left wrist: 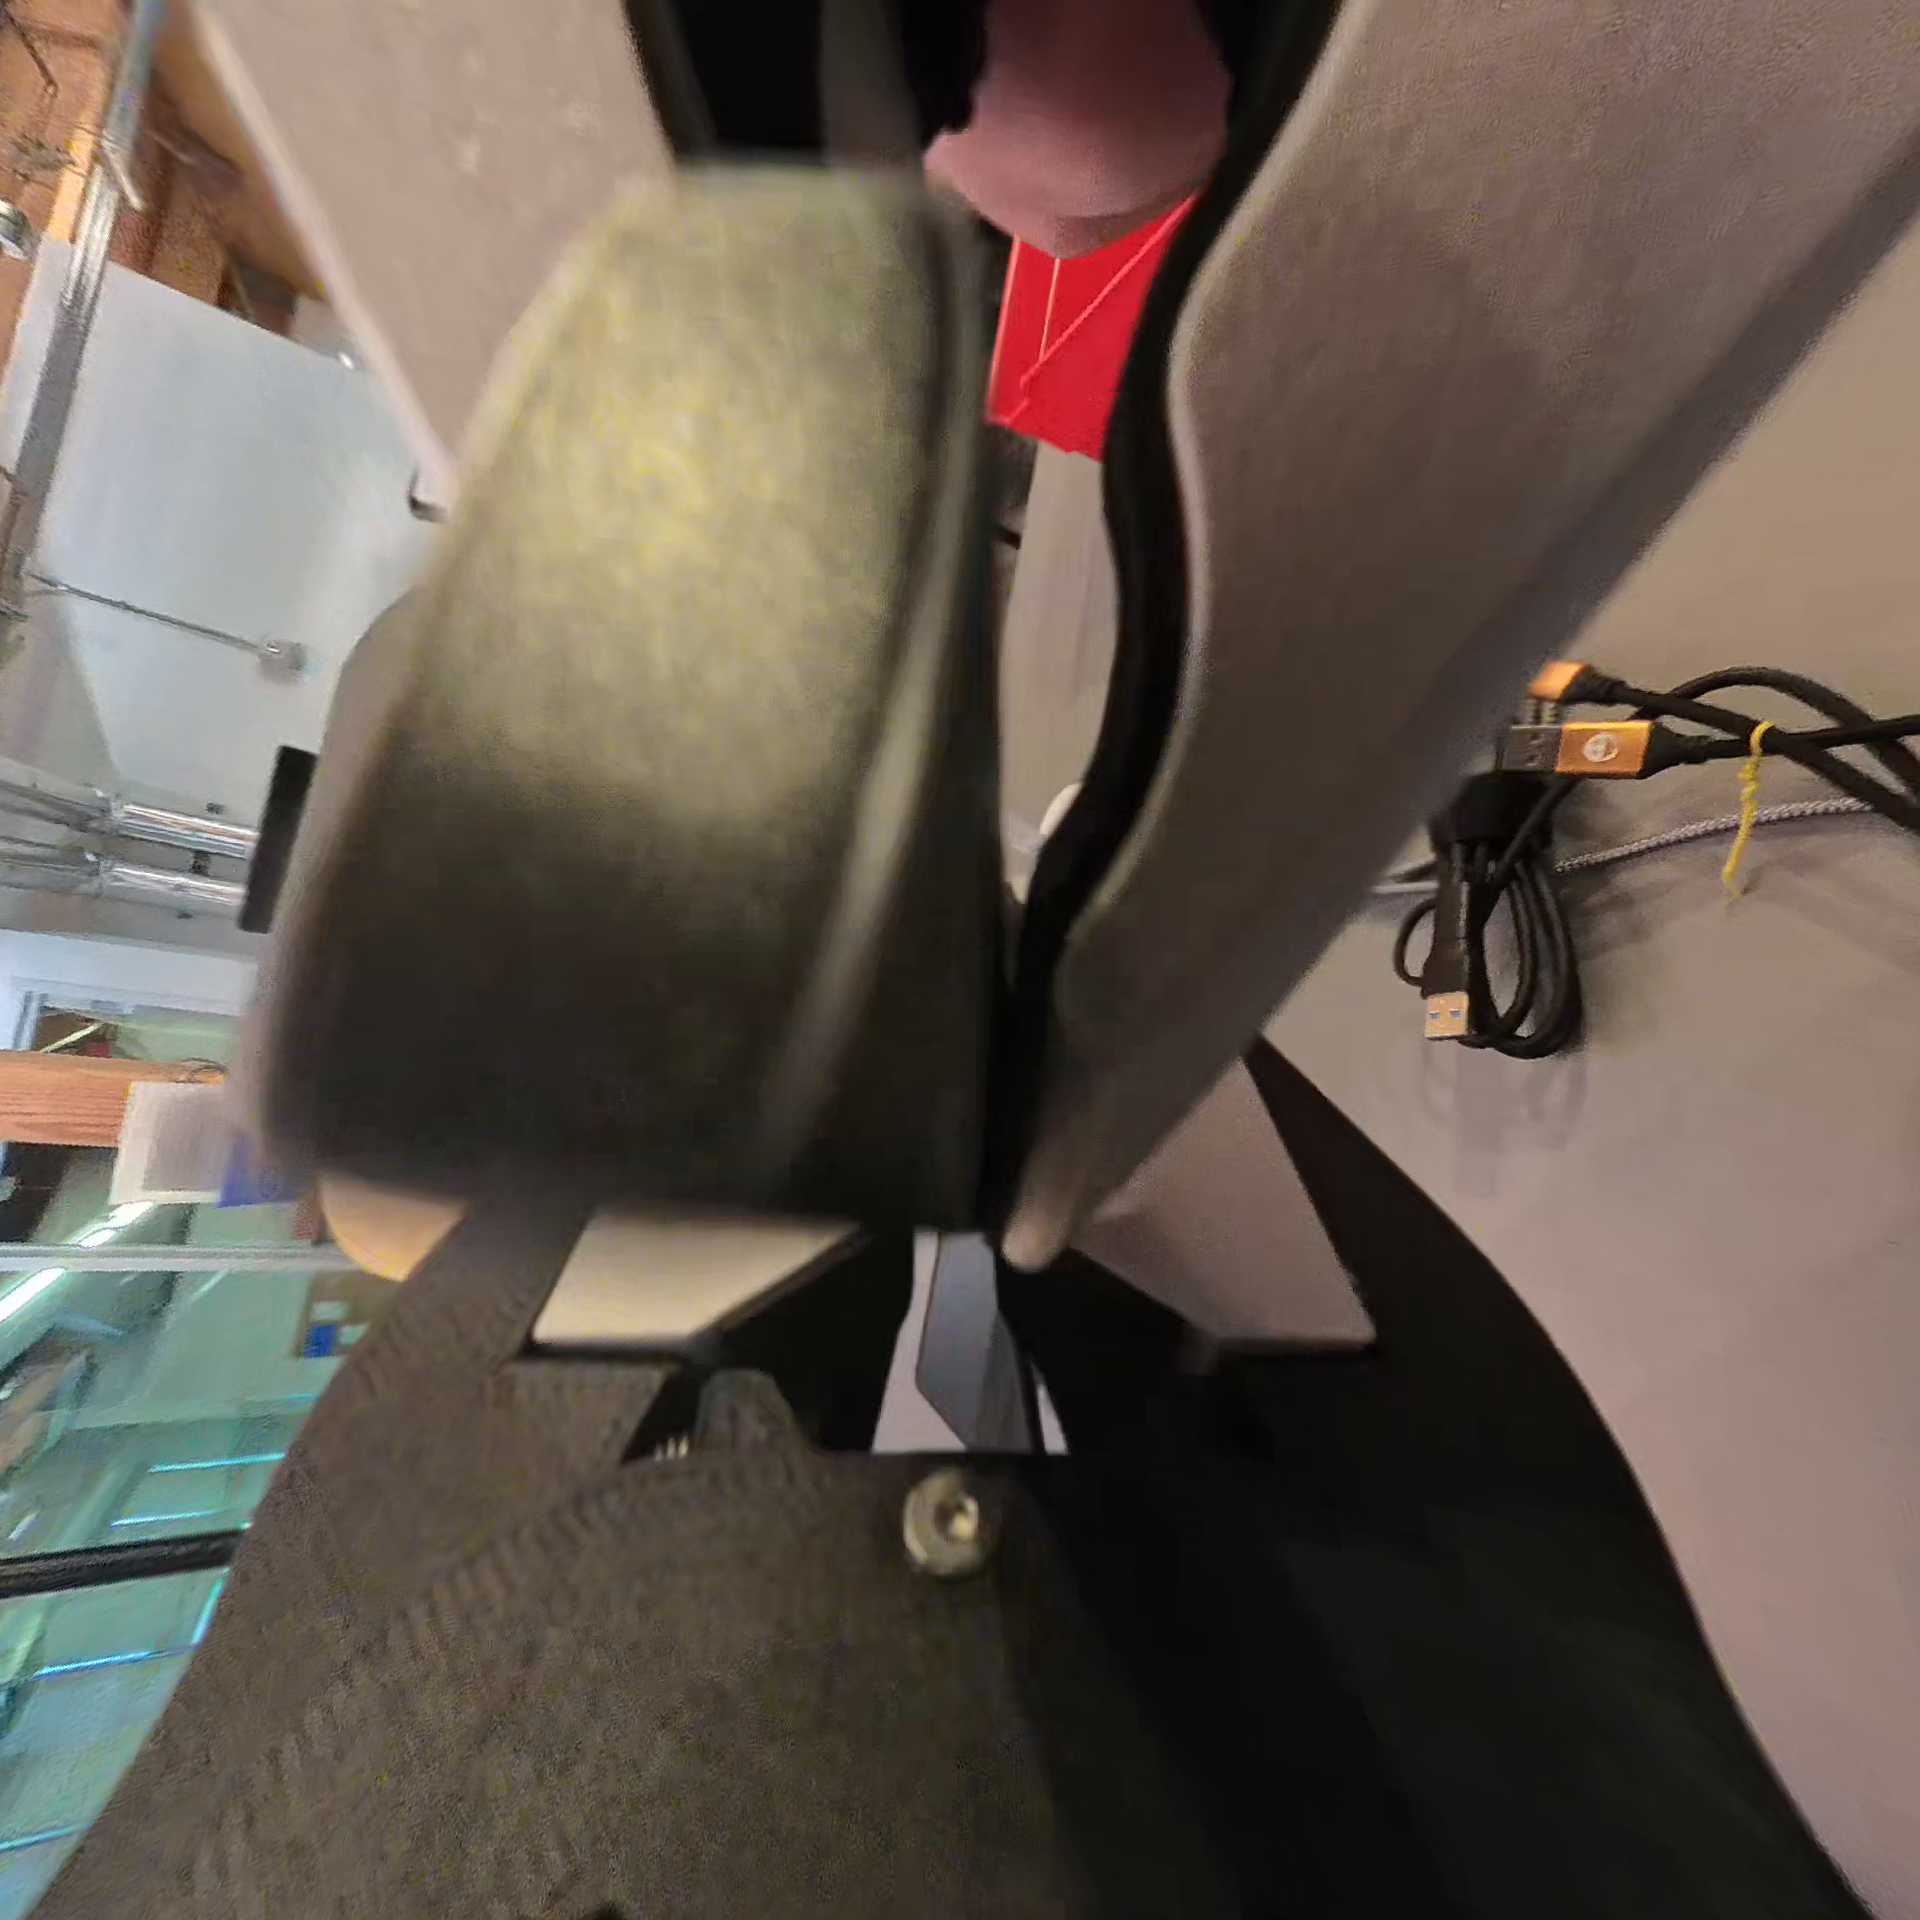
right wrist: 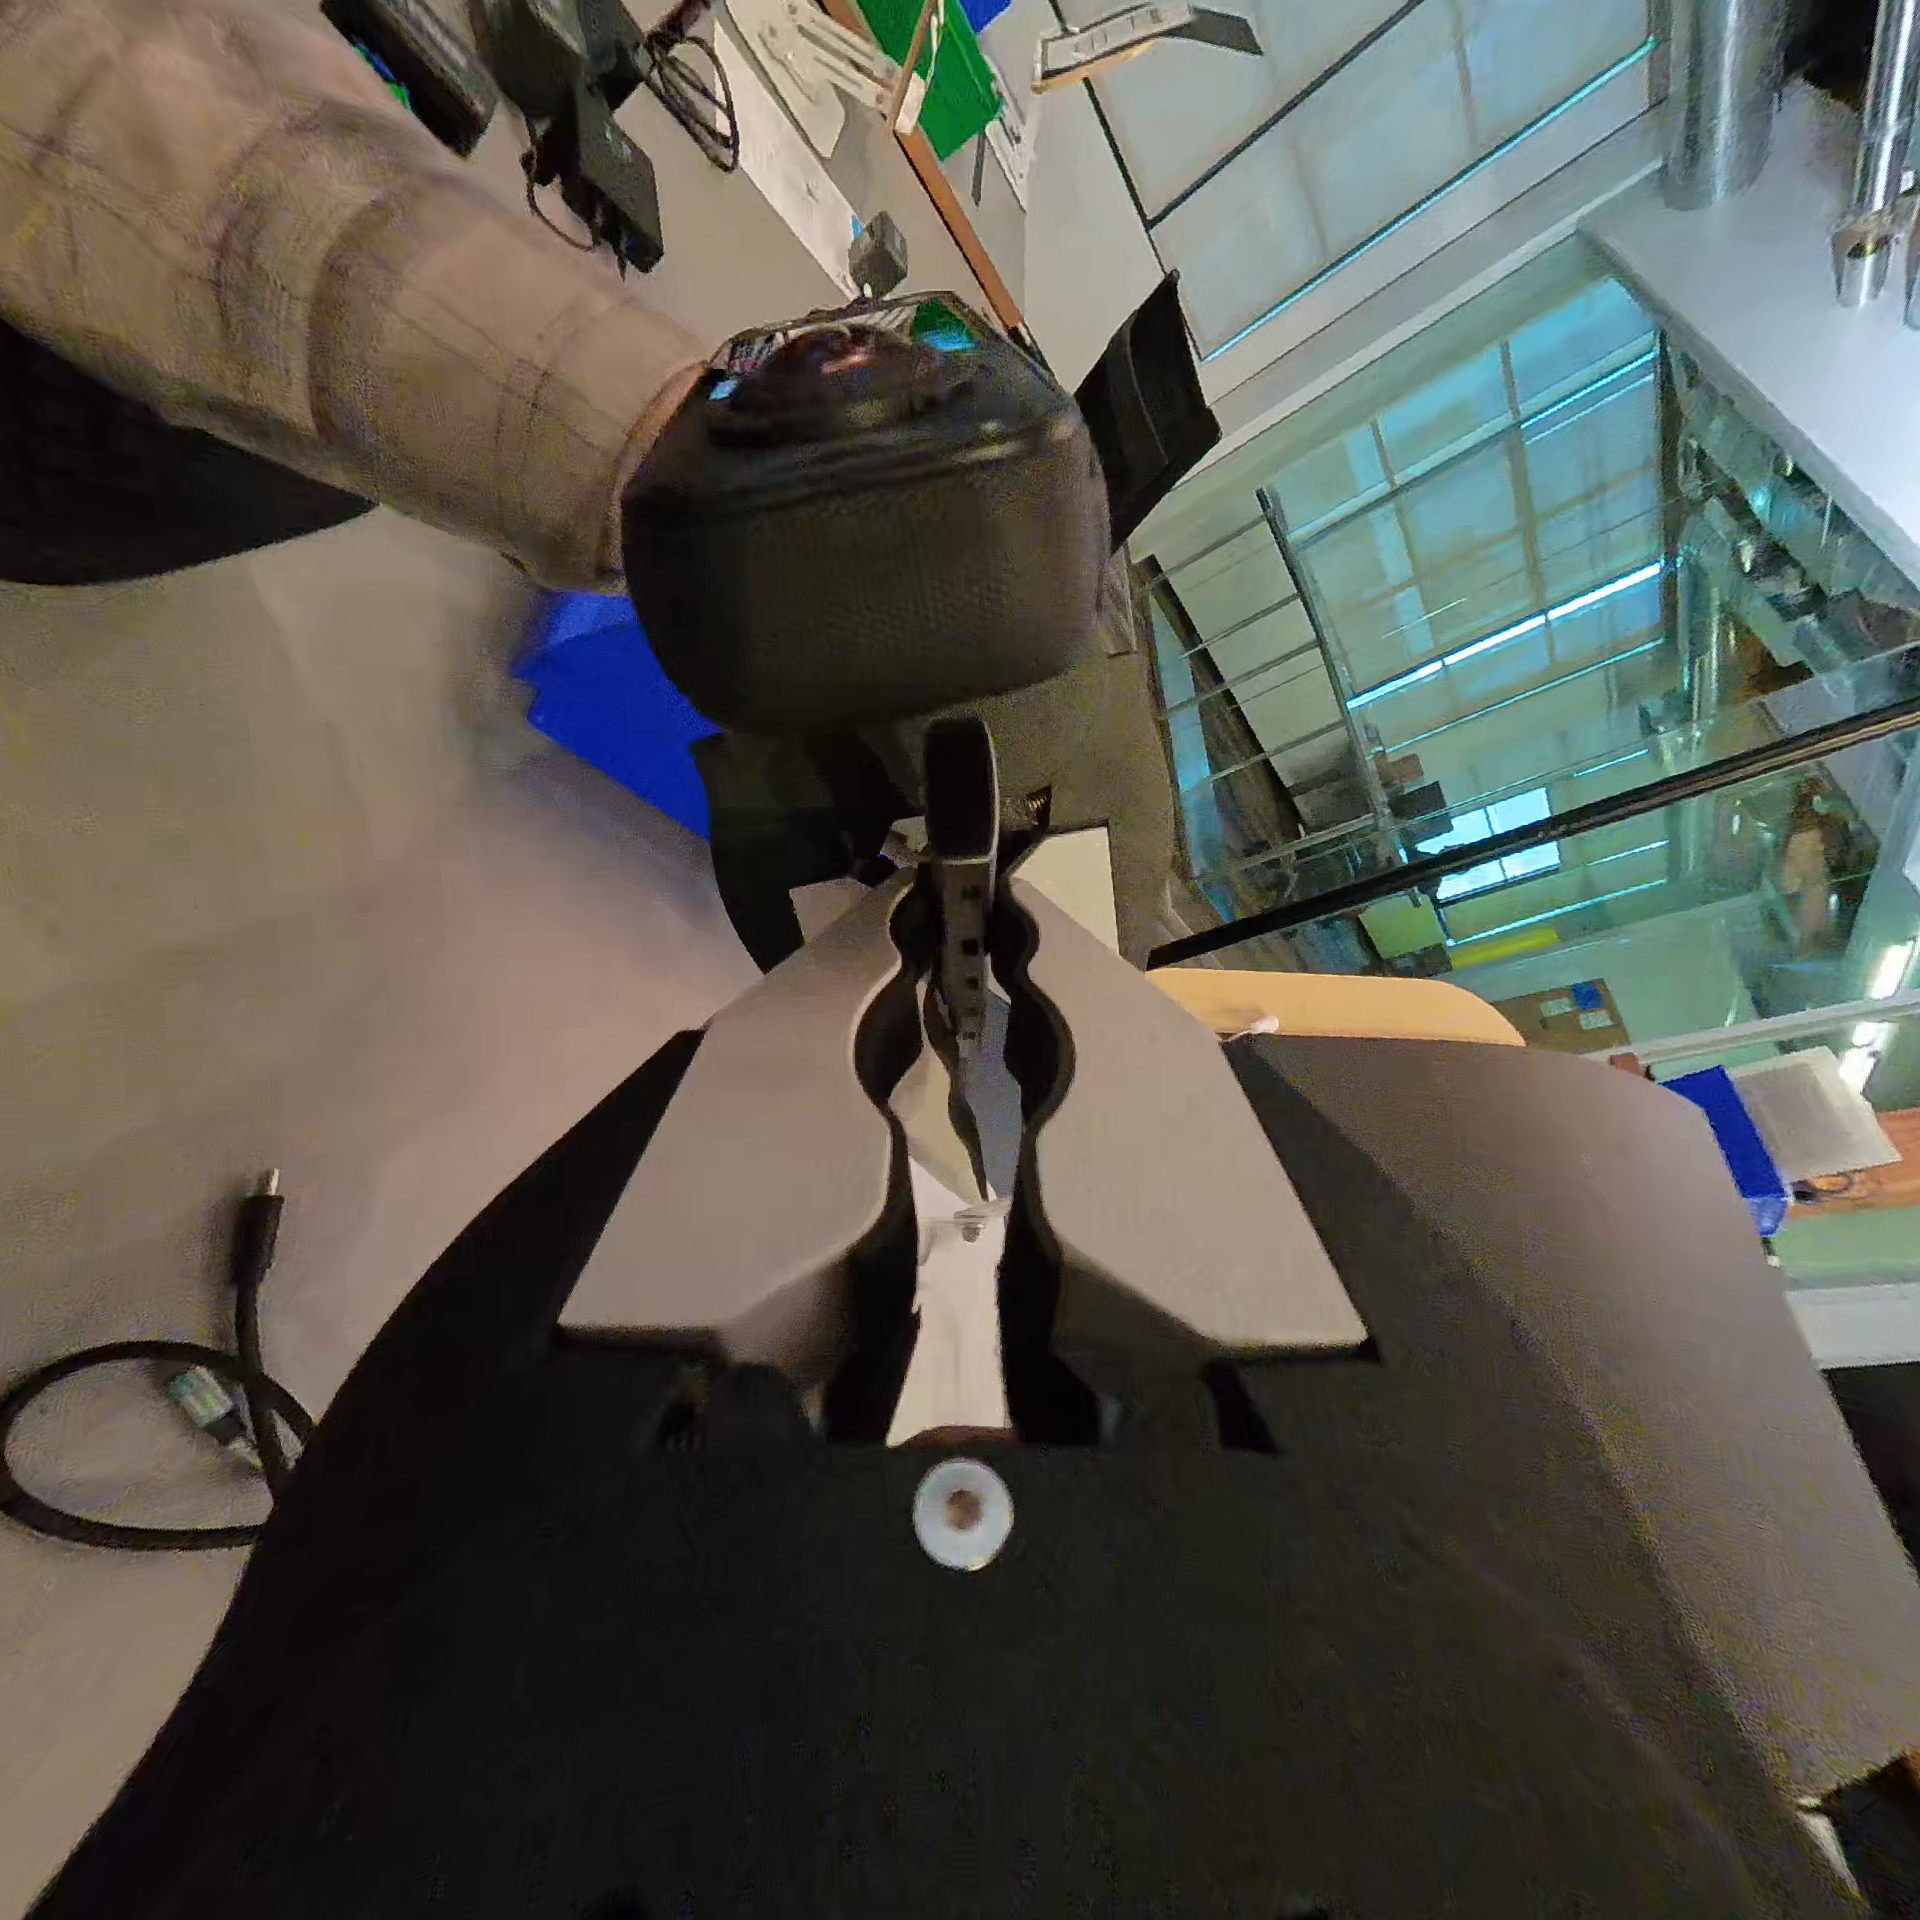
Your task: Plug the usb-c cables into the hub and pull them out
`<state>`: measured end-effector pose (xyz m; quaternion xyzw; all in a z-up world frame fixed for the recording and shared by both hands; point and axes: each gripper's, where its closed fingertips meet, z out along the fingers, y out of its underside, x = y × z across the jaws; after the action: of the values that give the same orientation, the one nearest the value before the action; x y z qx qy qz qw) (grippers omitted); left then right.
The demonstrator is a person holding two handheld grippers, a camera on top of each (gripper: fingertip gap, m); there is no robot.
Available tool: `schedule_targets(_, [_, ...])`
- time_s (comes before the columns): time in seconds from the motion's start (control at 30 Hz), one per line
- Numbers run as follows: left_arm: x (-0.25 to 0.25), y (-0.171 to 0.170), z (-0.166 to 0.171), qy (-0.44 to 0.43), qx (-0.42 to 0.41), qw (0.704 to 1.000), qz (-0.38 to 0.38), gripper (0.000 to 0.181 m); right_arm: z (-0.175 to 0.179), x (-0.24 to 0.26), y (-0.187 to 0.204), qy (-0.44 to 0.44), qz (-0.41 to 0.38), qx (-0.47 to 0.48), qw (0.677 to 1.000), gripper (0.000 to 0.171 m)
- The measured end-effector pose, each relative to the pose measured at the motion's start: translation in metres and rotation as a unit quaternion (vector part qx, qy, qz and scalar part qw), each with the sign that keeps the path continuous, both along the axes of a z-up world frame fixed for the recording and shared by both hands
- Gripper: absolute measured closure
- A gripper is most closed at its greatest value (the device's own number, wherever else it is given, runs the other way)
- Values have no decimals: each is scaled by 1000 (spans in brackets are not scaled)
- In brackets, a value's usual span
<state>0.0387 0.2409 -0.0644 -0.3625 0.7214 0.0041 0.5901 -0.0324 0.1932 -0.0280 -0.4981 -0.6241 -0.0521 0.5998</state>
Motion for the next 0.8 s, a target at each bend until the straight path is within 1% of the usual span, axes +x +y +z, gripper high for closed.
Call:
schedule_targets(0.03, [-1, 1, 1, -2, -7, 1000, 3, 160, 3, 2, 0, 23, 4, -13, 1000, 165])
schedule_targets(0.1, [-5, 3, 5, -5, -35, 999, 5, 130, 15, 12, -2, 84, 13, -40, 996, 165])
schedule_targets(0.13, [-9, 5, 8, -10, -54, 998, 4, 120, 22, 20, -3, 114, 16, -51, 992, 165])
schedule_targets(0.17, [-12, 4, 13, -18, -68, 997, -2, 115, 28, 28, -3, 140, 16, -58, 988, 165])
schedule_targets(0.27, [-24, 0, 37, -62, -102, 992, -26, 110, 39, 57, 0, 193, -8, -80, 978, 165])
schedule_targets(0.4, [-43, -13, 91, -179, -122, 974, -72, 116, 45, 99, 6, 193, -73, -74, 976, 165])
schedule_targets(0.5, [-61, -9, 114, -220, -110, 967, -62, 125, 61, 146, 7, 174, -146, -47, 973, 165])
schedule_targets(0.57, [-70, -4, 121, -234, -115, 964, -55, 129, 70, 190, 8, 139, -217, -39, 965, 165])
schedule_targets(0.67, [-75, 4, 120, -228, -110, 967, -37, 132, 71, 260, 10, 77, -330, -55, 939, 165])
schedule_targets(0.73, [-73, 9, 114, -217, -110, 970, -28, 133, 60, 308, 12, 28, -408, -84, 909, 165])
schedule_targets(0.8, [-72, 14, 108, -204, -102, 974, -12, 135, 37, 353, 12, -13, -464, -140, 875, 165])
